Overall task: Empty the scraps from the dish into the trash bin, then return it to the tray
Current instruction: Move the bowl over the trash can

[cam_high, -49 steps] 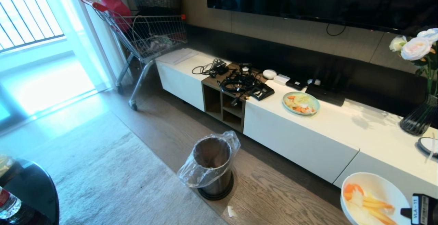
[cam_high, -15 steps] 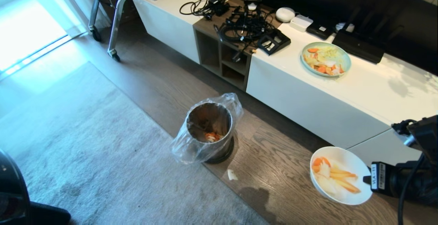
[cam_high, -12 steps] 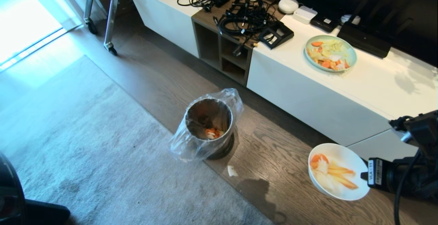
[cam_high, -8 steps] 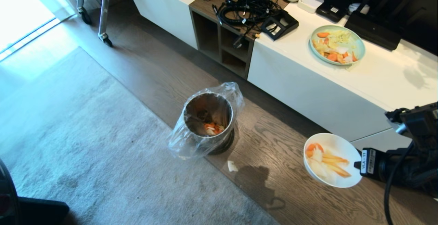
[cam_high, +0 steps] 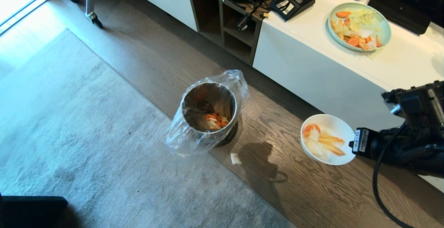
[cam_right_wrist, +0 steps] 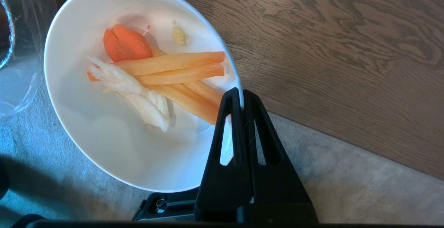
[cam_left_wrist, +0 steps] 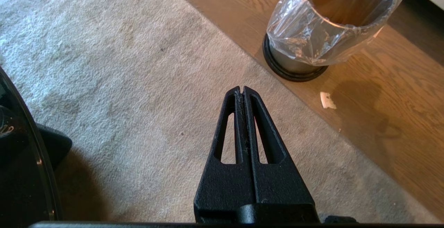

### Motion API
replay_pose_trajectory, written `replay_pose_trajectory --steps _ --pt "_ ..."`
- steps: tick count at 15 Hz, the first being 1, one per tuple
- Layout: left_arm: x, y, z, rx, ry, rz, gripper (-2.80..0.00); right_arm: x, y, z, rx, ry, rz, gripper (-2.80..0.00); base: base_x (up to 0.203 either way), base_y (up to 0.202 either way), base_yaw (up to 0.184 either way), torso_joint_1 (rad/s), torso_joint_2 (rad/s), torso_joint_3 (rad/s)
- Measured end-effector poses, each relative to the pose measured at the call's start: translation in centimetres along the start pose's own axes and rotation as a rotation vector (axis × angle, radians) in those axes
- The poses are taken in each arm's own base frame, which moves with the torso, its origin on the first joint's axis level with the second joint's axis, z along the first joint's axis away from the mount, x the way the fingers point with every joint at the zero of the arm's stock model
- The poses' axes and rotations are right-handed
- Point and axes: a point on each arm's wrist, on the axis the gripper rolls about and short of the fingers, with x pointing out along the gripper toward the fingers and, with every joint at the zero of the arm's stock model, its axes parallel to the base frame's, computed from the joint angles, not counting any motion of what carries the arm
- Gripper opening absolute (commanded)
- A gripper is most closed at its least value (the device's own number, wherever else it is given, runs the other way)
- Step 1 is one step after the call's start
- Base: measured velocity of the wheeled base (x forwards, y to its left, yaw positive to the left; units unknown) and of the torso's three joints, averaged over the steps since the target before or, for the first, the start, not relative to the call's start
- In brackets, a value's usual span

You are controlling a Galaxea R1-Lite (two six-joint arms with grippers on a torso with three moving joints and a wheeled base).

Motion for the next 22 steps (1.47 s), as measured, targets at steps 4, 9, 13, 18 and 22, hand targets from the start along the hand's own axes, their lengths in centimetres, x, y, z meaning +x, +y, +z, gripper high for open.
replay_pose_trajectory --steps 4,9,13,18,22 --pt "0.0 0.0 0.0 0.0 0.0 0.0 -2.8 0.3 0.7 0.9 -0.026 -0.037 0.021 -2.8 0.0 0.0 0.0 0.002 0.0 -0.198" --pt "0.0 0.0 0.0 0.0 0.0 0.0 -2.8 0.4 0.8 1.0 -0.027 -0.039 0.022 -2.8 0.0 0.0 0.0 0.002 0.0 -0.196" --pt "0.0 0.0 0.0 0.0 0.0 0.0 -2.8 0.4 0.8 1.1 -0.029 -0.042 0.023 -2.8 0.0 0.0 0.0 0.003 0.0 -0.198" --pt "0.0 0.0 0.0 0.0 0.0 0.0 -2.8 0.1 0.9 1.4 -0.024 -0.054 0.029 -2.8 0.0 0.0 0.0 0.002 0.0 -0.128" --pt "0.0 0.0 0.0 0.0 0.0 0.0 -2.8 -0.4 1.6 2.7 -0.064 -0.102 0.056 -2.8 0.0 0.0 0.0 0.0 0.0 0.0"
